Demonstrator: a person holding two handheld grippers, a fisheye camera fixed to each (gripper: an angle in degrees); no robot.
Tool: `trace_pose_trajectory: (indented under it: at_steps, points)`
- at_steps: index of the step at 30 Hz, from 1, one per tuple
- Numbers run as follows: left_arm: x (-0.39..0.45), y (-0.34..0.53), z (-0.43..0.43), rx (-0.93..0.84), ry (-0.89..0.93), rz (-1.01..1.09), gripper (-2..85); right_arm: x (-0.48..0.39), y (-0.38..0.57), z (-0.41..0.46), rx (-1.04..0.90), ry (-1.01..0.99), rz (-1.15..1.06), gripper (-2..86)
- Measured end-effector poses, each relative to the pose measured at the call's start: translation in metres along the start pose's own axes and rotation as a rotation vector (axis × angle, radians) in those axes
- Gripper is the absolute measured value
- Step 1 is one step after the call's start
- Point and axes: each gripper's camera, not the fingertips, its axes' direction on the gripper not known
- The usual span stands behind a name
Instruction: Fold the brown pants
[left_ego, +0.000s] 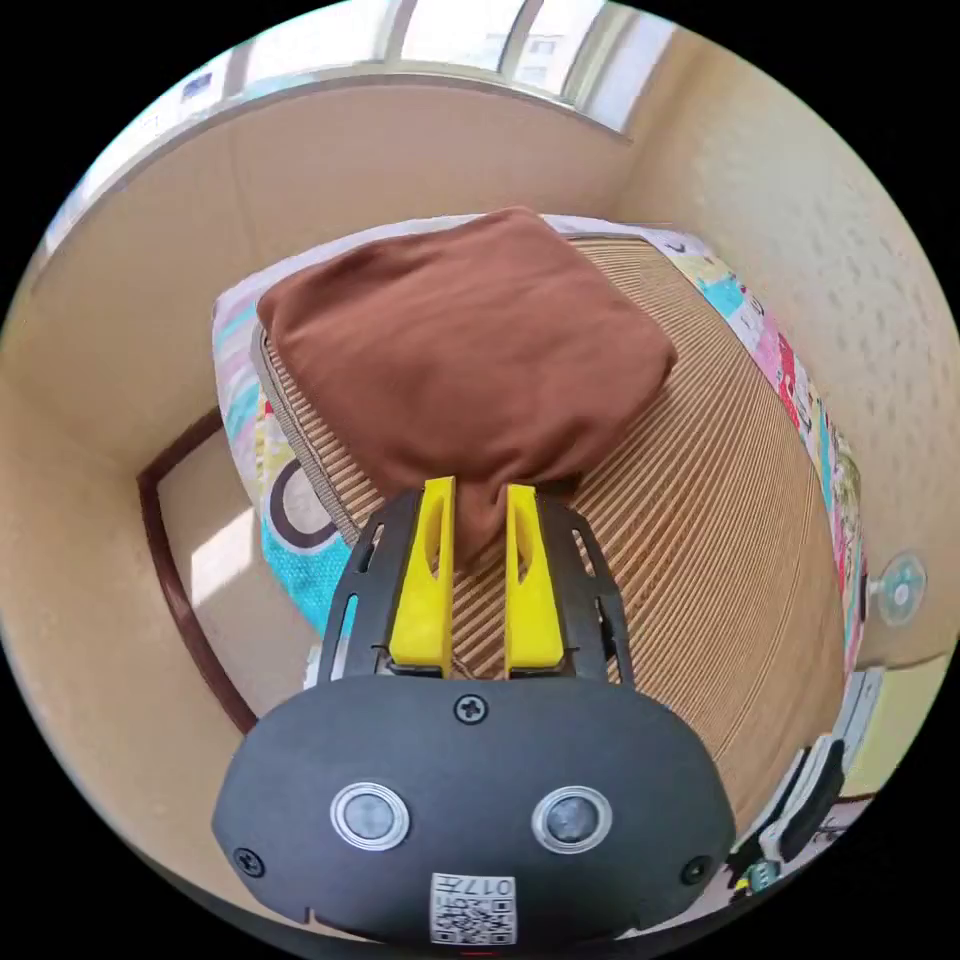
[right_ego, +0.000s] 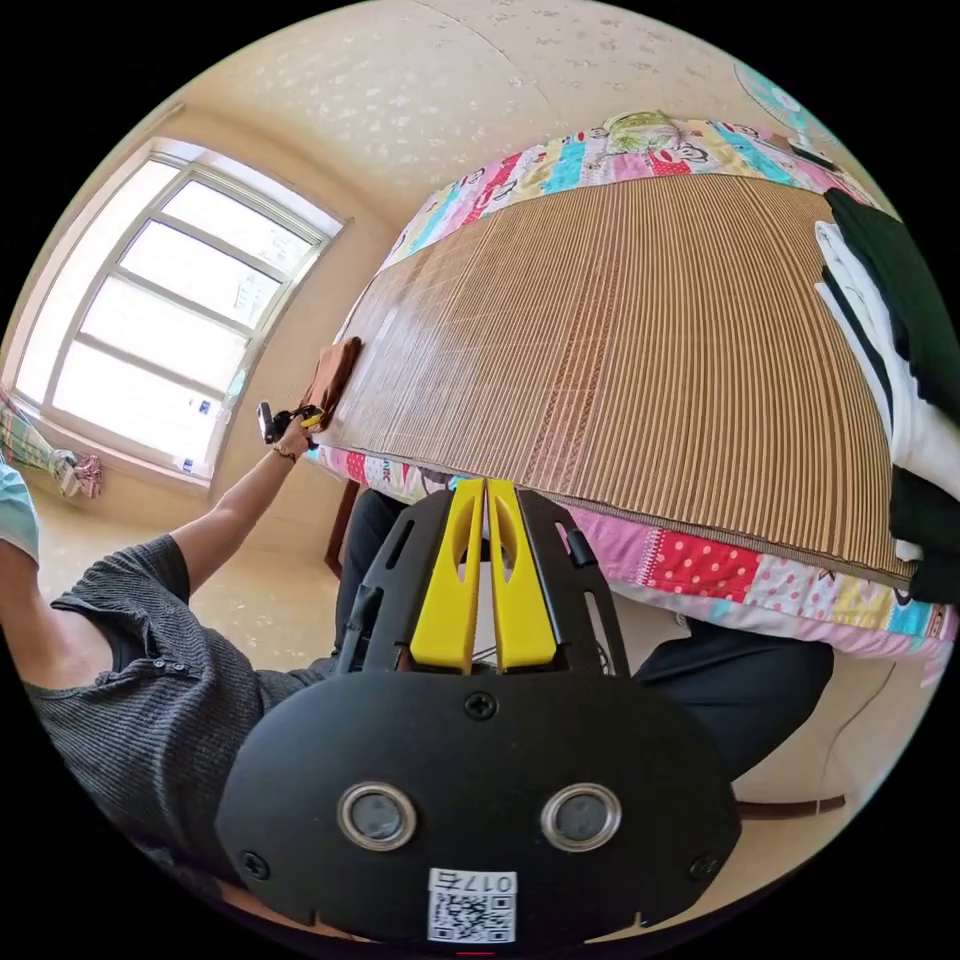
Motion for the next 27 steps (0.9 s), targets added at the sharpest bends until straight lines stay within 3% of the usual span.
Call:
trace_pose_trajectory:
  at_steps: [1,5,12,14,16,19,21,23,27]
  points:
    - [0.002,-0.004,0.0,-0.033,0.118,-0.018,1.9,0.008,0.003,-0.003,0.002,-0.003,0.014,0.5]
    - [0.052,-0.004,-0.011,-0.075,0.622,0.078,-0.3,0.031,0.007,-0.012,0.003,-0.033,0.054,0.5]
    - [0.22,0.05,-0.112,-0.155,0.883,0.629,-0.8,0.048,0.007,-0.029,0.049,-0.107,0.028,0.4]
    - [0.251,0.07,-0.171,-0.136,1.096,0.775,-0.9,0.052,0.007,-0.031,0.049,-0.114,0.028,0.3]
    - [0.255,0.076,-0.212,-0.074,1.266,0.819,-0.9,0.061,0.007,-0.031,0.05,-0.133,0.031,0.4]
    - [0.239,0.071,-0.242,0.02,1.415,0.693,-0.9,0.074,0.008,-0.029,0.06,-0.167,0.05,0.4]
    - [0.227,0.065,-0.233,0.047,1.412,0.577,-0.9,0.081,0.008,-0.028,0.064,-0.188,0.056,0.4]
    - [0.206,0.059,-0.2,0.079,1.224,0.419,-0.8,0.089,0.009,-0.027,0.064,-0.202,0.064,0.4]
    - [0.177,0.062,-0.119,0.022,0.917,0.38,-0.5,0.109,0.016,-0.031,0.065,-0.225,0.086,0.4]
